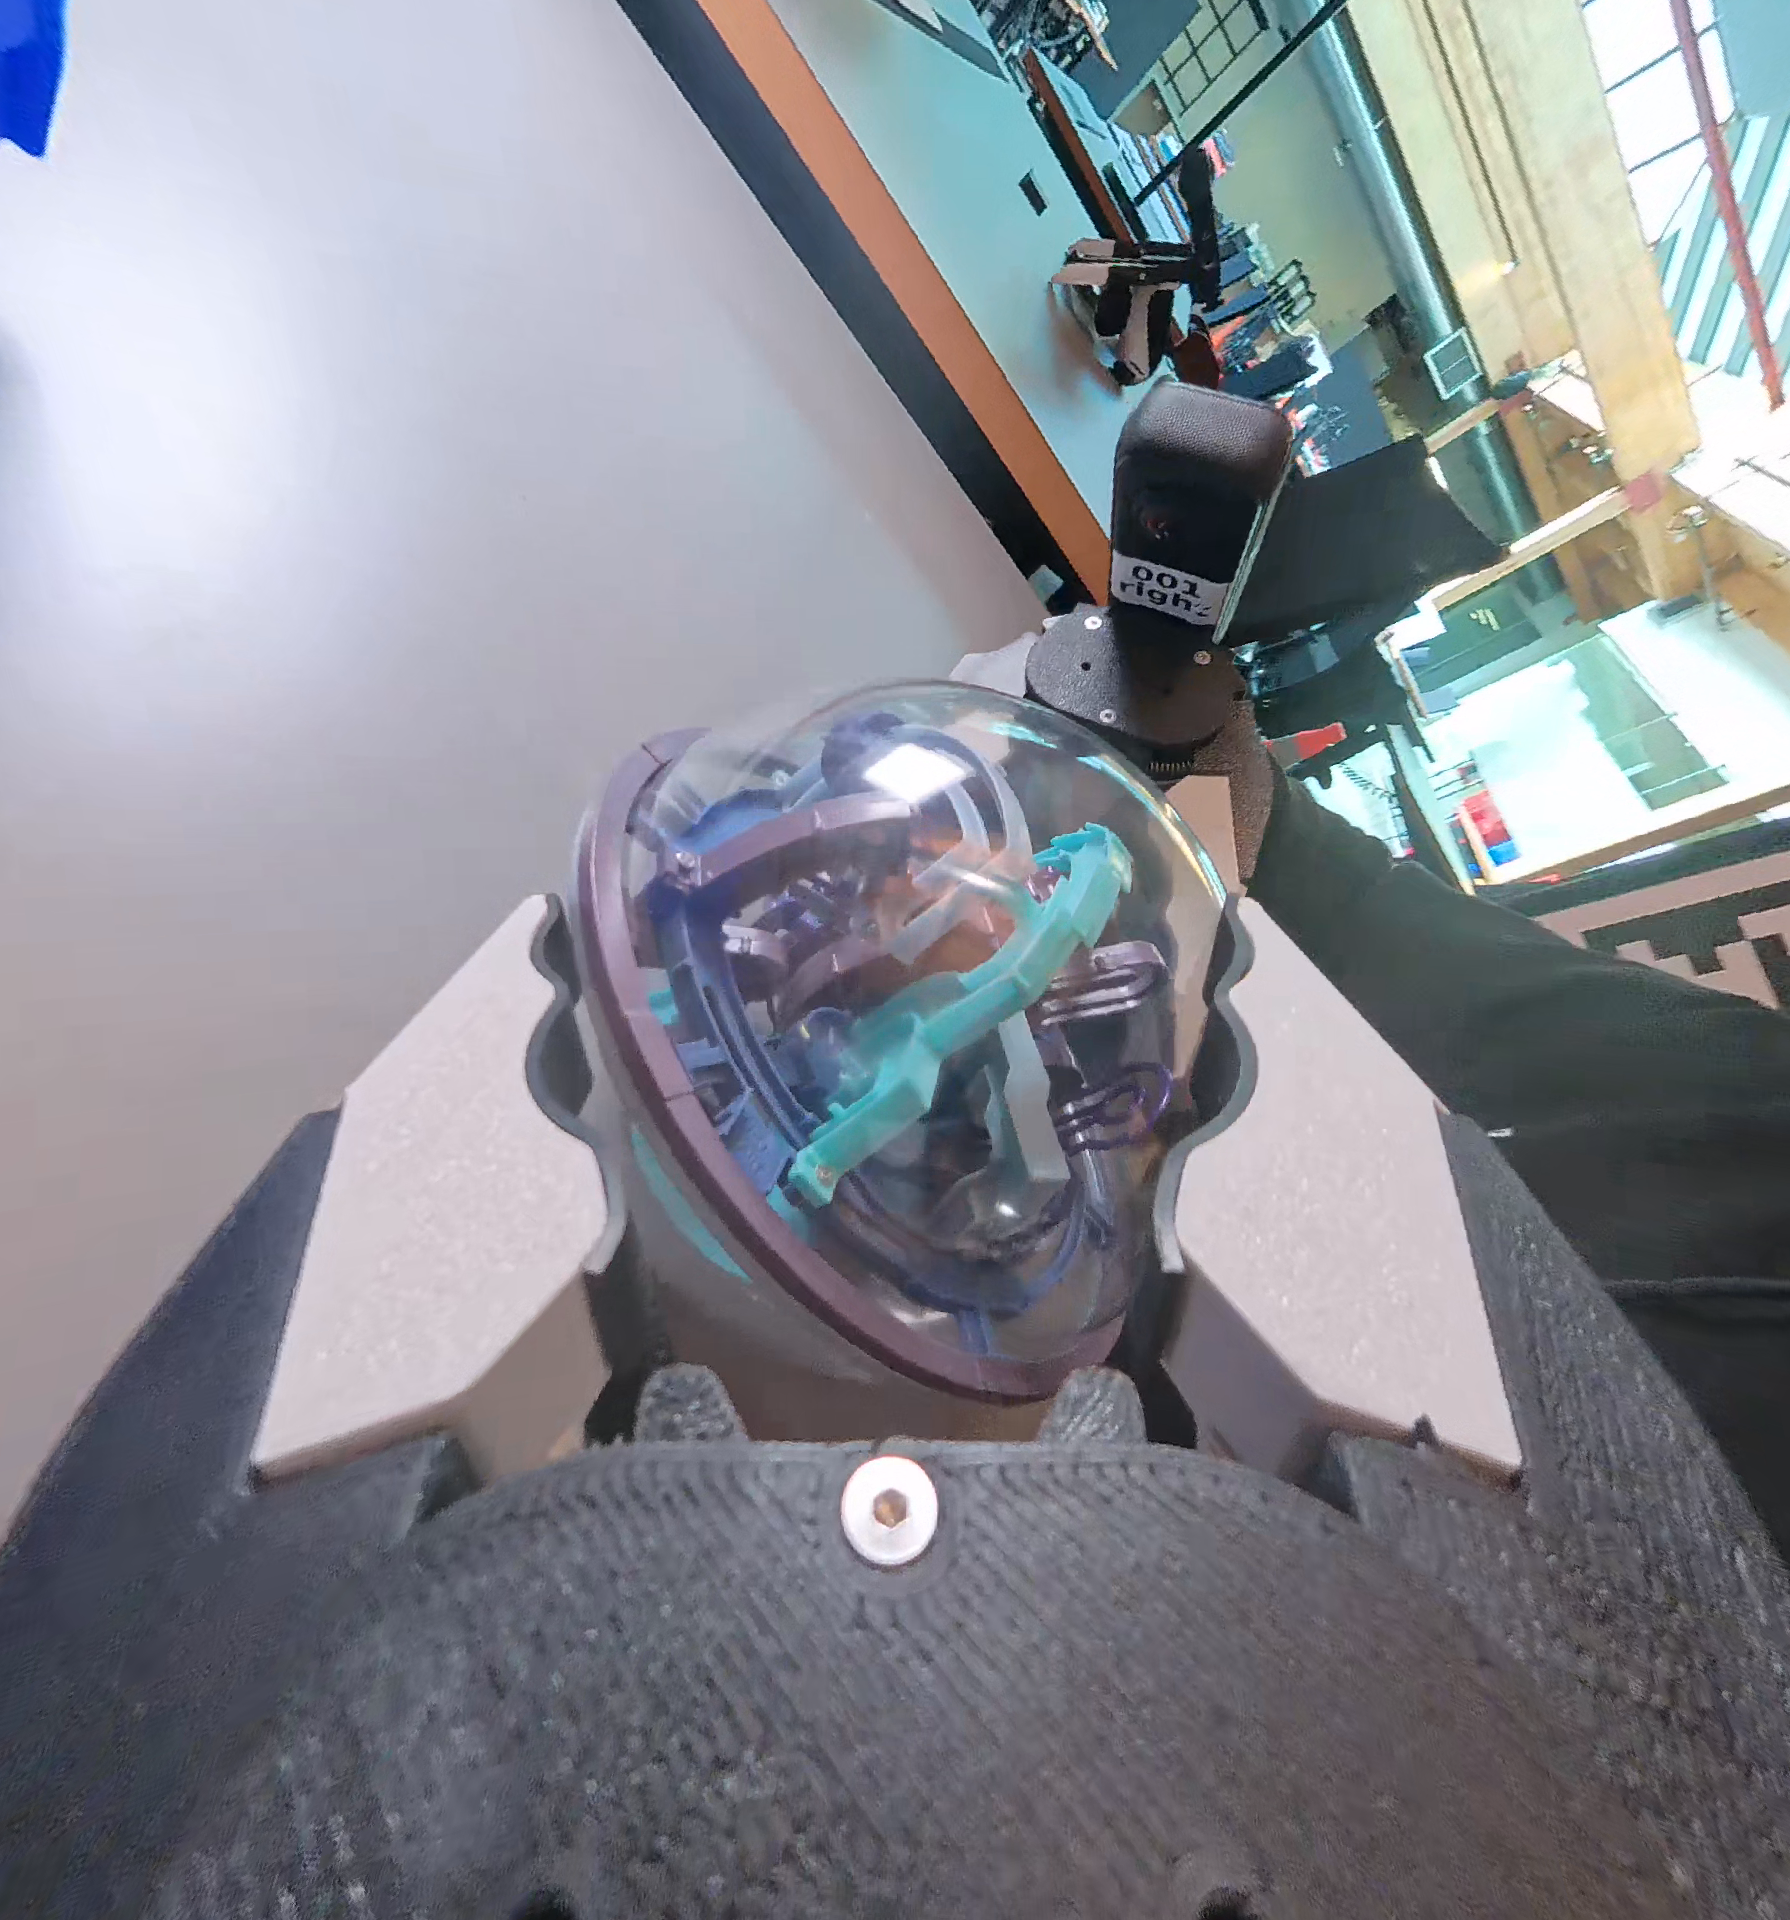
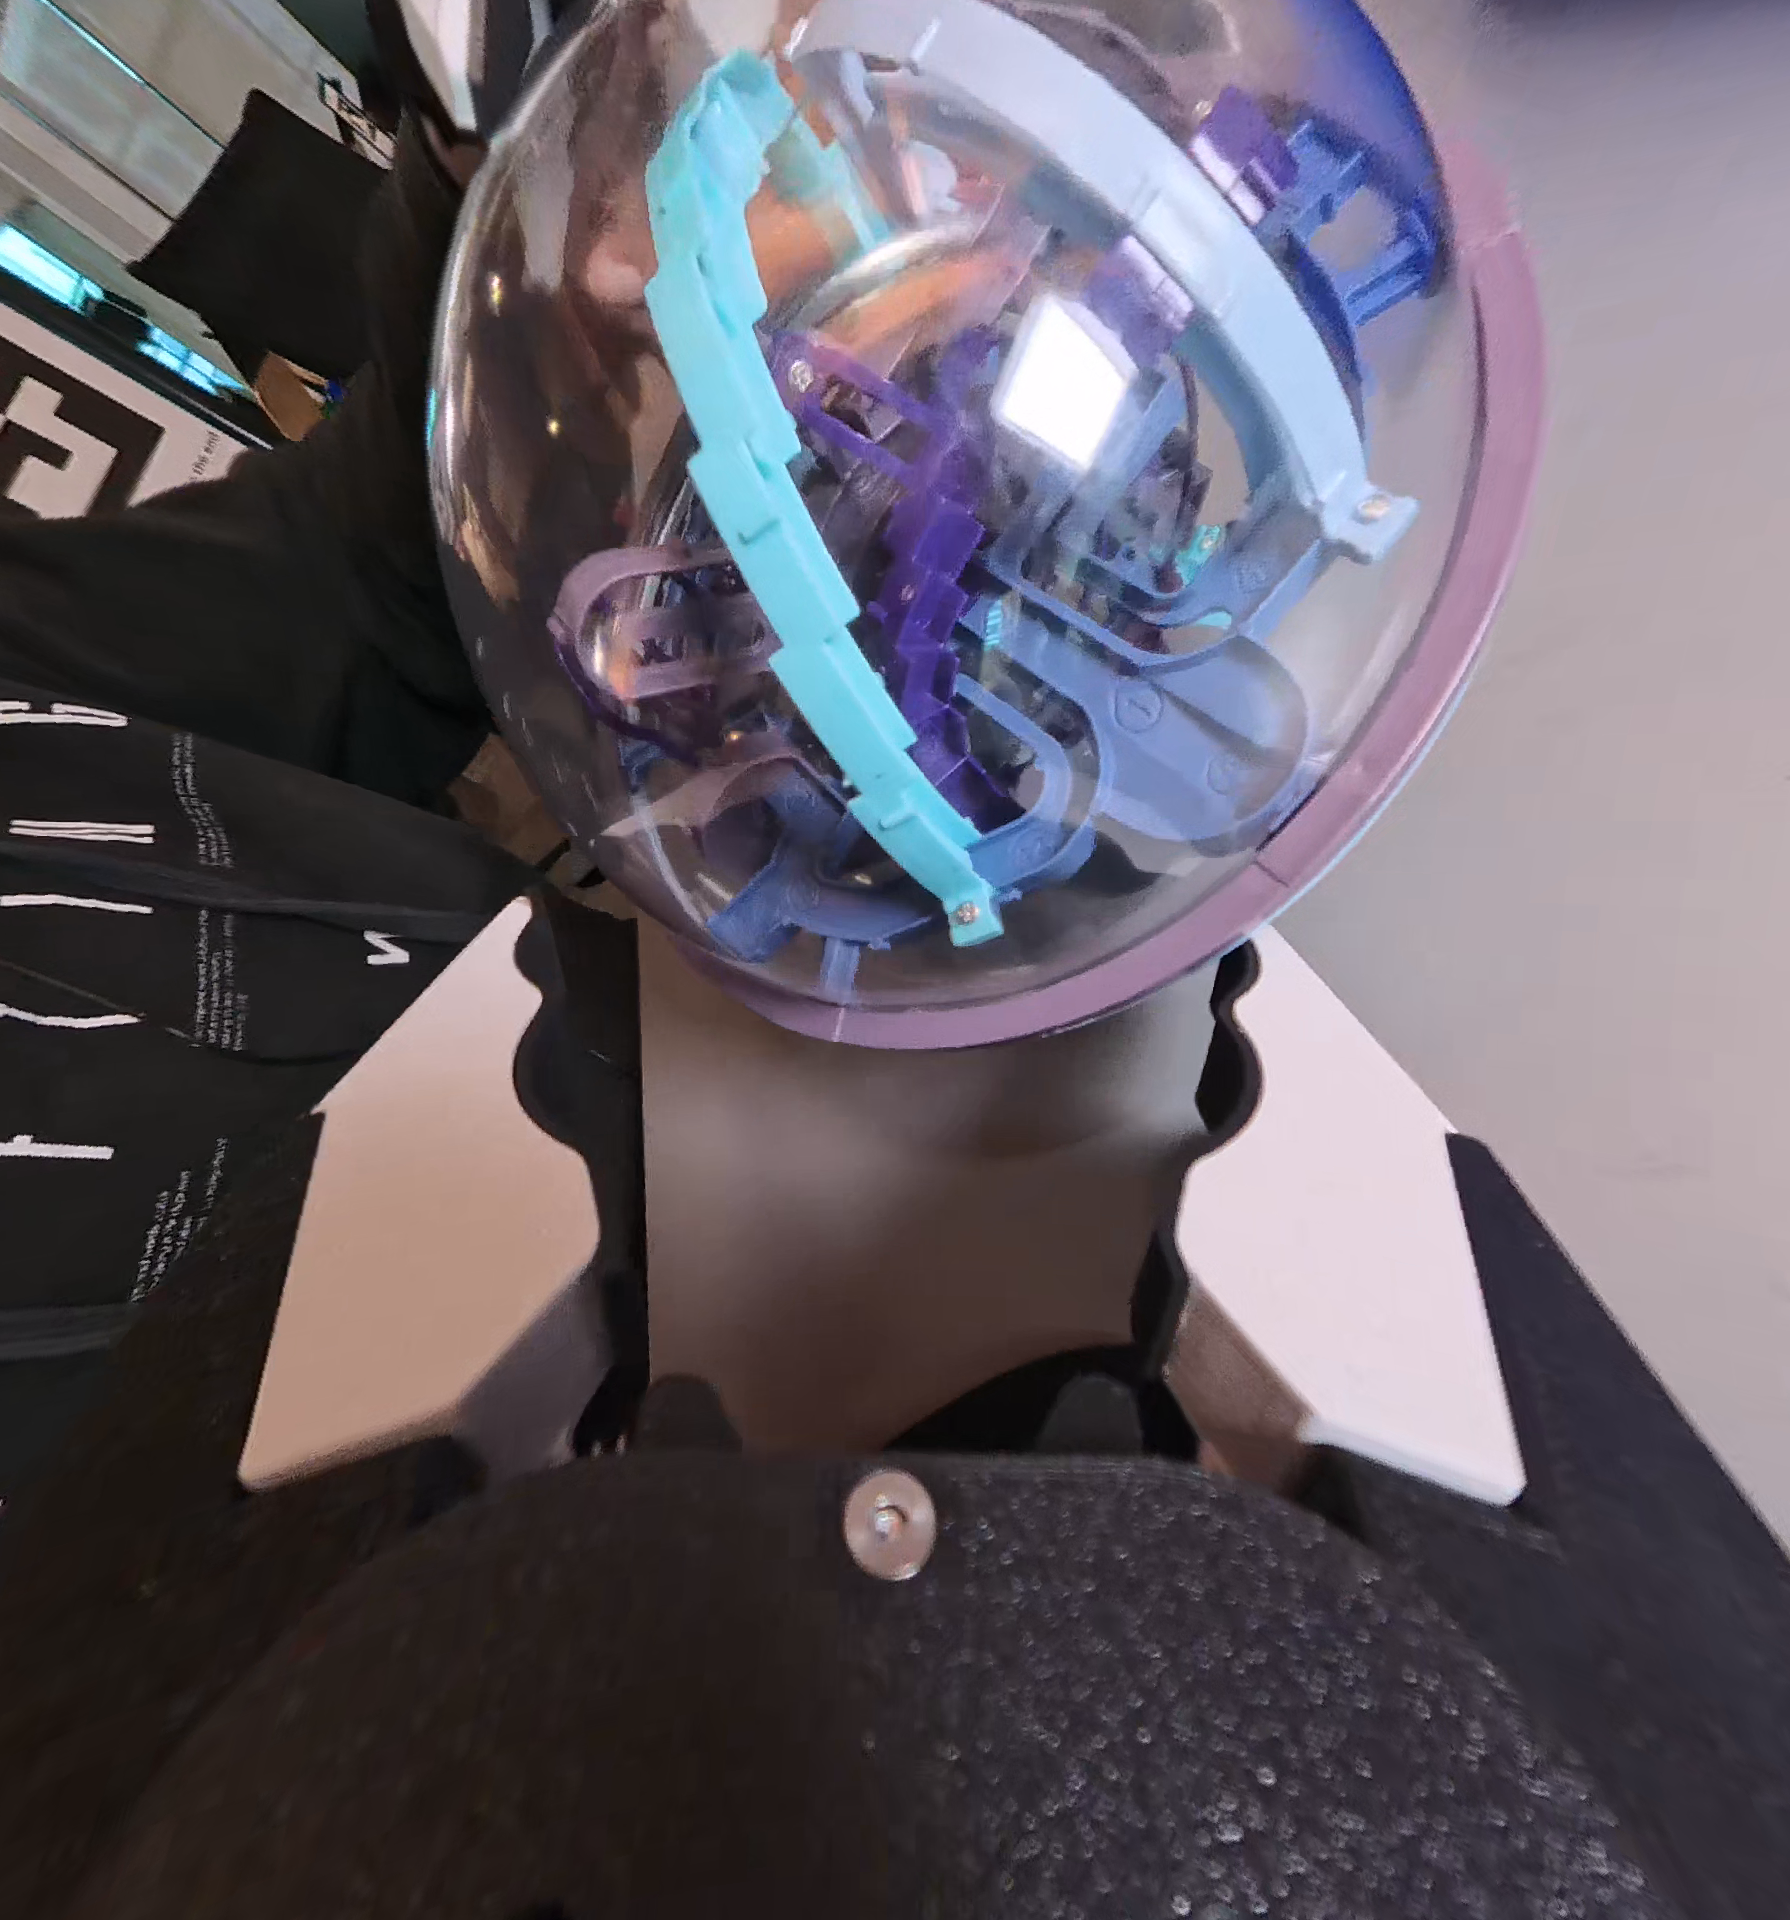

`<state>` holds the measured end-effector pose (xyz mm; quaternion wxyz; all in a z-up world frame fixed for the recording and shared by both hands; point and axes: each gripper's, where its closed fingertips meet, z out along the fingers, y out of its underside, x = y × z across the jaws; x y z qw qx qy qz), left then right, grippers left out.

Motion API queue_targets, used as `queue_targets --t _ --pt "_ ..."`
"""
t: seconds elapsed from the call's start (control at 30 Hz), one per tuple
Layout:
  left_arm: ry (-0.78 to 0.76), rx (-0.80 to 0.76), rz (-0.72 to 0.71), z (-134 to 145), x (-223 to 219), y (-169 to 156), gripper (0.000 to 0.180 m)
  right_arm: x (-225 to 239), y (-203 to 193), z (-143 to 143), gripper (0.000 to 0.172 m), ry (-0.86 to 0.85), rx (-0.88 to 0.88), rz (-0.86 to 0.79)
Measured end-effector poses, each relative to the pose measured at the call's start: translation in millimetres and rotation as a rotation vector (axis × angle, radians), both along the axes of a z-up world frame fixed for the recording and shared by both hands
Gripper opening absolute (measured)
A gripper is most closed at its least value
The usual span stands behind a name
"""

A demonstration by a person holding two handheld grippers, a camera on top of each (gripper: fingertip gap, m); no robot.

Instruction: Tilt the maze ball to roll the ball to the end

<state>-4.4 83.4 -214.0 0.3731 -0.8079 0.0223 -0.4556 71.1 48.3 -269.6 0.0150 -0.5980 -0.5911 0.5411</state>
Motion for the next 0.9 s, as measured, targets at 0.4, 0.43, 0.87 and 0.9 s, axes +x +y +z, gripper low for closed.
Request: queue_targets --t 0.4,0.43,0.87,0.9 --pt "-0.019 0.000 -0.013 4 9 16 0.112 -18 30 65 0.139 0.284 0.714 -0.100" --pt "-0.019 0.009 -0.015 6 12 16 0.113 -22 27 65 0.139 0.276 0.726 -0.087" --pt "0.368 0.388 -0.206 -37 6 -37 0.146 -12 42 39 0.131 0.250 0.337 -0.044" --pt "0.392 0.368 -0.231 -49 13 -38 0.147 -11 43 36 0.131 0.250 0.307 -0.044"
